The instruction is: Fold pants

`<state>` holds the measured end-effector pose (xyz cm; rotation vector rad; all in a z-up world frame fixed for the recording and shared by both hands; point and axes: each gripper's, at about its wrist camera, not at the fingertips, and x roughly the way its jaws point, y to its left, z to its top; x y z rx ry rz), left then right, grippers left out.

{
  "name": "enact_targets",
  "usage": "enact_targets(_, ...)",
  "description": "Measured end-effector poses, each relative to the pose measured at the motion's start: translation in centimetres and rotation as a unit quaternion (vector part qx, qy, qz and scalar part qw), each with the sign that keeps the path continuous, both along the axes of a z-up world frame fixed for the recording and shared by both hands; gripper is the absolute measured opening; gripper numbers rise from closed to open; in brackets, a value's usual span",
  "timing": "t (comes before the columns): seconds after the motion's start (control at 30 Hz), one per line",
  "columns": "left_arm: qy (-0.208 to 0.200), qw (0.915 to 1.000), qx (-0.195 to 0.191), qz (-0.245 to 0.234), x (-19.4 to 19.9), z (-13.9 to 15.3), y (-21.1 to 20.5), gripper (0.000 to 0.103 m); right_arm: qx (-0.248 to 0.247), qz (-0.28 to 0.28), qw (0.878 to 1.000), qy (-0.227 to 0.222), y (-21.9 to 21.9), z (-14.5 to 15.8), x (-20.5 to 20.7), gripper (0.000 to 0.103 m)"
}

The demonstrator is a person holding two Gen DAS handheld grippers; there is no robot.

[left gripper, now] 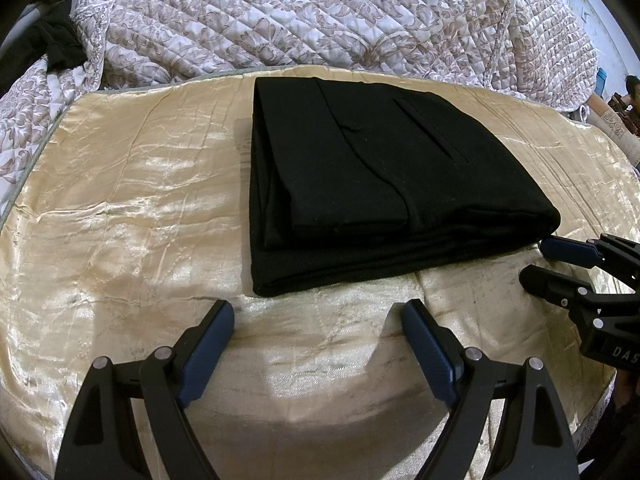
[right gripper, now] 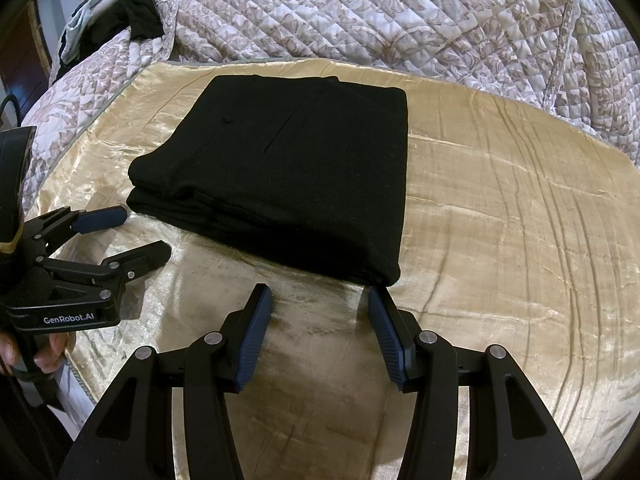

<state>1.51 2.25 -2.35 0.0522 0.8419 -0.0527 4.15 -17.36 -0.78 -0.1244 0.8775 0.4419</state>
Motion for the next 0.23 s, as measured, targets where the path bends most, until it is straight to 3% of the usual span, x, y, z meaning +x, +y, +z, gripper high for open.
enact_targets(0.23,0.0,1.0,-0.001,0.001,-0.03,-0.08,0.32,0.088,0.0,0.003,1.0,-0.016,0.06,-0.17,-0.47,0.052)
